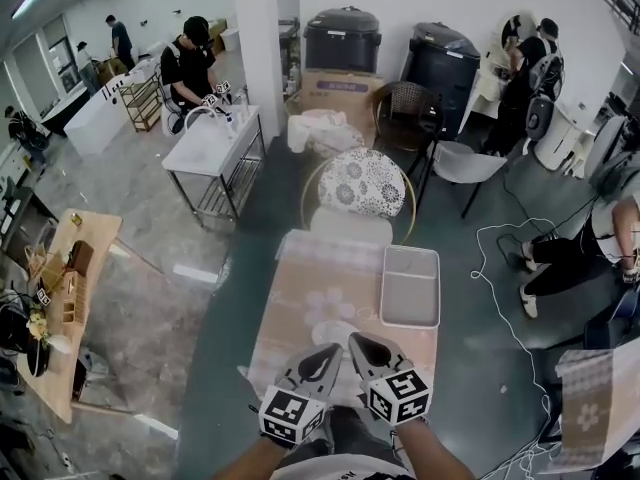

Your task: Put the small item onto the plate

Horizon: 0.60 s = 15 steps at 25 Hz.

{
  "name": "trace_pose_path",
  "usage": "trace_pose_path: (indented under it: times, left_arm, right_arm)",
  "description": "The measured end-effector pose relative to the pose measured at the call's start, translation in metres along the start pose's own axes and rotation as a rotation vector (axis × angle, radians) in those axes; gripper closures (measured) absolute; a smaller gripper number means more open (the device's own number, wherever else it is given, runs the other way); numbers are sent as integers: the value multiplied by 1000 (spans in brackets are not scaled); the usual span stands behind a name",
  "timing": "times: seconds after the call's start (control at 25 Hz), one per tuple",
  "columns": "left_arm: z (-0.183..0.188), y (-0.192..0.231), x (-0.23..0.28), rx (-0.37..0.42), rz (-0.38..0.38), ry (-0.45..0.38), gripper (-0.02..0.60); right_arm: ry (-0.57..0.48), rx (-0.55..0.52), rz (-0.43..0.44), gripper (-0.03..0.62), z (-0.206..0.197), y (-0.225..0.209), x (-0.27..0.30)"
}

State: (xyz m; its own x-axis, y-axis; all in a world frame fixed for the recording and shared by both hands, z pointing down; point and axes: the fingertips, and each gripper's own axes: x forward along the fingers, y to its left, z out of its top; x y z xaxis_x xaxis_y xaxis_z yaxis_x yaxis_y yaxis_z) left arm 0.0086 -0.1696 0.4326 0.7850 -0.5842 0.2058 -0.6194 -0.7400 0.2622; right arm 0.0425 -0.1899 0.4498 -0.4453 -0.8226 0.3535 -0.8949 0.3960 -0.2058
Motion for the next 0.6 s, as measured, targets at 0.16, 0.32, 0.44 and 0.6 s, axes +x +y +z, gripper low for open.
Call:
trace_pose_path:
  times: [0.16, 0.32, 0.44, 0.6]
  left_arm:
    - [13, -10, -5, 8, -15, -29, 577]
    - [21, -15, -11, 14, -15, -49, 577]
    - [25, -16, -15, 21, -10, -62, 577]
    - [26, -14, -22, 22, -4, -73, 577]
  right_arm:
    - [-37, -4, -14, 580, 10, 4, -12]
    - [-69, -25, -21, 580, 21, 9, -23]
    - [-79, -38, -24, 580, 25, 12, -27]
    - [-81, -54, -15, 580, 26, 21, -27]
